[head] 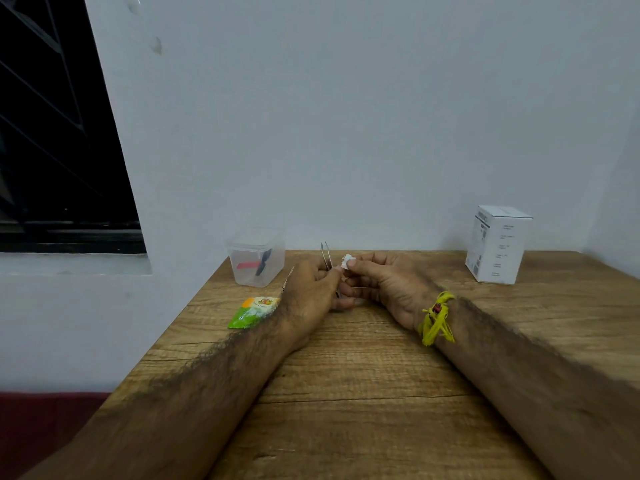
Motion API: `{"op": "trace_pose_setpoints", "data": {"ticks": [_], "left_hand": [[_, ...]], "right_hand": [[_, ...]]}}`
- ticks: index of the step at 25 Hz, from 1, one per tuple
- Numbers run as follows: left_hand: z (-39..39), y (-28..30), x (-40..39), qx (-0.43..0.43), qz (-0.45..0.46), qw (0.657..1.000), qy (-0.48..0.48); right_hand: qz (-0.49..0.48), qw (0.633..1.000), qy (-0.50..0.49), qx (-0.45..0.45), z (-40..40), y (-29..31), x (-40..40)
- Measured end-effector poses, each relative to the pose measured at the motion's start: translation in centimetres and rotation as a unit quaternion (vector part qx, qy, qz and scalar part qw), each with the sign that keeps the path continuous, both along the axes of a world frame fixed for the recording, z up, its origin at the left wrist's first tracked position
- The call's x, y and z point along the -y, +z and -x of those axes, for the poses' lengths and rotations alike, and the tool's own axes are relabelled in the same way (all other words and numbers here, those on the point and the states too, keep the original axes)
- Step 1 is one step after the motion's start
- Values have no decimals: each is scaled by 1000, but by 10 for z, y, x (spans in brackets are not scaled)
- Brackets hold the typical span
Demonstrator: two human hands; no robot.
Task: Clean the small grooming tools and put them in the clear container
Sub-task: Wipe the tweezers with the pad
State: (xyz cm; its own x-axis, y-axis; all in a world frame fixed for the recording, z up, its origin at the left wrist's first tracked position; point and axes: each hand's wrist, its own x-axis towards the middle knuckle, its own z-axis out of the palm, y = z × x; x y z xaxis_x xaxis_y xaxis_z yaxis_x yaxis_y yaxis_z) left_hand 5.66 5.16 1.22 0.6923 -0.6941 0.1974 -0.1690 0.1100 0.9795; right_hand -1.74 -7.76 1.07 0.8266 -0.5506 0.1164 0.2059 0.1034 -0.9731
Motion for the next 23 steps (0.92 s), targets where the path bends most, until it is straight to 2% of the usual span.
{"op": "trace_pose_setpoints", "data": {"ticks": [4, 6, 8, 11, 14, 17, 20, 23], "left_hand": [[-3, -1, 0, -14, 7, 1000, 9], [-5, -1, -1, -36, 12, 999, 3], [-4, -2, 0, -53, 11, 998, -18], [-2, -4, 1, -58, 11, 998, -30], [-5, -6, 2, -68, 24, 997, -31], [-9, -8, 2, -58, 34, 997, -43], [-8, -10, 1, -31, 34, 997, -65], [-8, -11, 1, -19, 35, 997, -66]], "right_hand": [[-30, 993, -111, 35, -2, -2, -3], [33, 979, -196, 45, -5, -4, -5], [144, 952, -268, 42, -9, -7, -8], [259, 909, -324, 45, -11, -8, -11], [311, 889, -329, 70, -8, -5, -13], [374, 879, -286, 70, -6, -5, -19], [462, 837, -289, 41, -10, -11, -15], [475, 829, -291, 45, -10, -12, -13]]}}
